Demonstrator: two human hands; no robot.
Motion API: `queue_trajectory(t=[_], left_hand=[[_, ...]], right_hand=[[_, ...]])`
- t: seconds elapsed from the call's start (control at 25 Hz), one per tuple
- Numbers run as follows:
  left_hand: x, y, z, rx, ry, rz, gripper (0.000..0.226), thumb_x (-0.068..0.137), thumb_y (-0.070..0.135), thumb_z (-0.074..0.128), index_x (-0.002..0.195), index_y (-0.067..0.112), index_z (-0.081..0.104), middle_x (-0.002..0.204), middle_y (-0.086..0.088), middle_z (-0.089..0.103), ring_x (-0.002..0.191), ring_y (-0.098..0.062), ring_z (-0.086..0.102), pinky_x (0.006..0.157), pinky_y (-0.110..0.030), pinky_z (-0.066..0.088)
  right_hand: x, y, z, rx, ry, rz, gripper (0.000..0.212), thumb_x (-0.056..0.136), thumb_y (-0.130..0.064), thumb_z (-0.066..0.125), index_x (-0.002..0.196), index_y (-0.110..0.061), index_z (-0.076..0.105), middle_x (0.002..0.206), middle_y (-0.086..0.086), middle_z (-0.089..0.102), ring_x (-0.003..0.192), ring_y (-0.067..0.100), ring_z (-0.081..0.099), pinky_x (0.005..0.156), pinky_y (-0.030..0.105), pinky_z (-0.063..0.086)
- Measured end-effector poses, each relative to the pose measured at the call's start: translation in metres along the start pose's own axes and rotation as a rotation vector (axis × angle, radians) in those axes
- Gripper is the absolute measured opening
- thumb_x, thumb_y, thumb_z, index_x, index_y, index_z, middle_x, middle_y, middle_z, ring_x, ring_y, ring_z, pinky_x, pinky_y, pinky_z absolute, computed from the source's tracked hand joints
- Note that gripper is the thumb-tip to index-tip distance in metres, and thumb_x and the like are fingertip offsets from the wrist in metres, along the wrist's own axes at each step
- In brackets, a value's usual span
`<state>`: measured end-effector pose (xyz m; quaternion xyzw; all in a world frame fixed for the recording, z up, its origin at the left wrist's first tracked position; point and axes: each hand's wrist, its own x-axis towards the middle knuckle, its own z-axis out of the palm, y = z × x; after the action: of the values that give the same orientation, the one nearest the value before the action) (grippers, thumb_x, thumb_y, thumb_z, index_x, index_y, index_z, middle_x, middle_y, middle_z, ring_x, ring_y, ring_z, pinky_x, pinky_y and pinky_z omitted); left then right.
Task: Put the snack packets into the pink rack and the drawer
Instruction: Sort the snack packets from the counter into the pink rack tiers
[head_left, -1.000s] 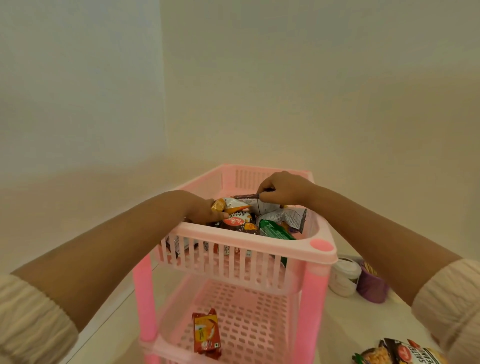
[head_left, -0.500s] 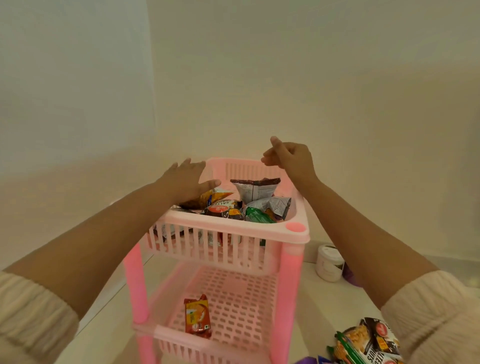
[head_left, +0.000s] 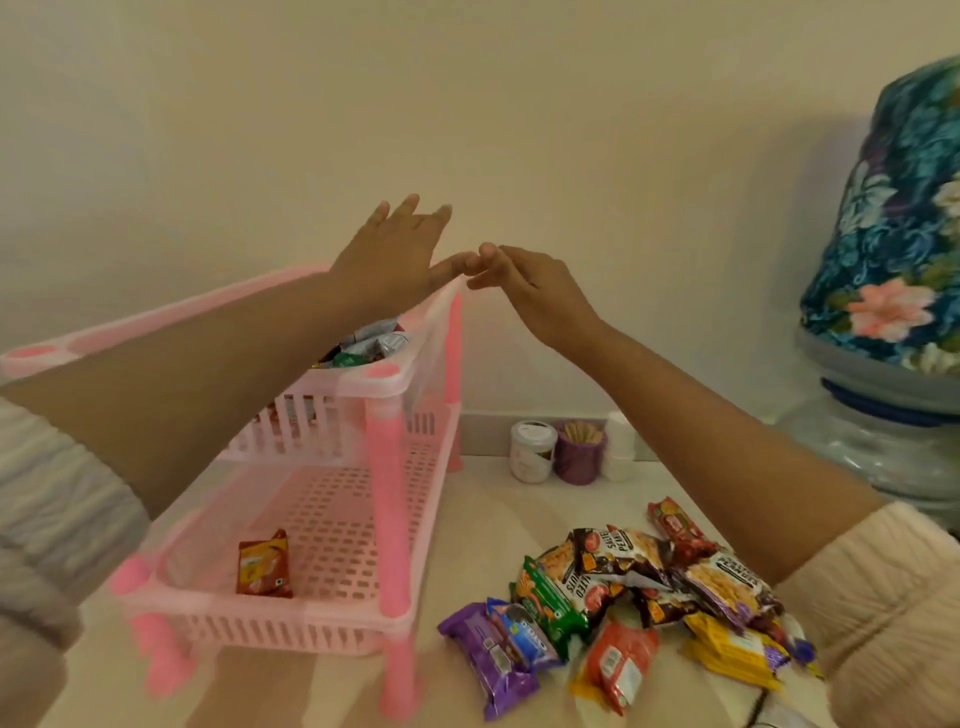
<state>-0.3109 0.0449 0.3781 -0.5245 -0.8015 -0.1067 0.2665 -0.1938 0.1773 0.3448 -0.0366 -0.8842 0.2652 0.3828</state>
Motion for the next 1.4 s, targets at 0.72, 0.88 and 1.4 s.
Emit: queue_trajectory(t=[0.72,0.88,1.4], left_hand=[[0.003,0.245,0.191,-0.321,-0.365,0.146,0.102,0.072,0.083,0.010,0.146,0.012,0.020,0.150,-0.013,0.029,0.142,-0.026,0.013,0.115,-0.044,0.011],[-0.027,0.294,0.247,-0.532,-0.411,0.019,0.120,0.056,0.093,-0.003,0.144,0.017,0.026,0.150,-0.014,0.030,0.140,-0.028,0.023,0.113,-0.044,0.019],[-0.064,0.380,0.313,-0.368,-0.624,0.048,0.104,0.064,0.086,0.035,0.145,0.023,0.018,0.154,-0.001,0.019,0.137,-0.024,0.027,0.107,-0.044,0.033]], right_hand=[[-0.220,0.212,-0.219,-0.184,-0.040,0.591,0.045,0.097,-0.043,0.031,0.093,-0.020,0.069,0.101,0.004,0.069,0.101,0.019,0.062,0.098,0.037,0.043],[-0.301,0.259,-0.218,-0.143,-0.245,0.750,0.054,0.088,-0.060,0.032,0.111,-0.024,0.063,0.121,-0.001,0.059,0.113,0.012,0.052,0.101,0.033,0.037],[-0.418,0.308,-0.164,-0.440,-0.536,0.622,0.101,0.049,-0.090,0.040,0.138,-0.042,0.031,0.153,-0.005,0.022,0.141,0.019,0.017,0.114,0.041,0.018]])
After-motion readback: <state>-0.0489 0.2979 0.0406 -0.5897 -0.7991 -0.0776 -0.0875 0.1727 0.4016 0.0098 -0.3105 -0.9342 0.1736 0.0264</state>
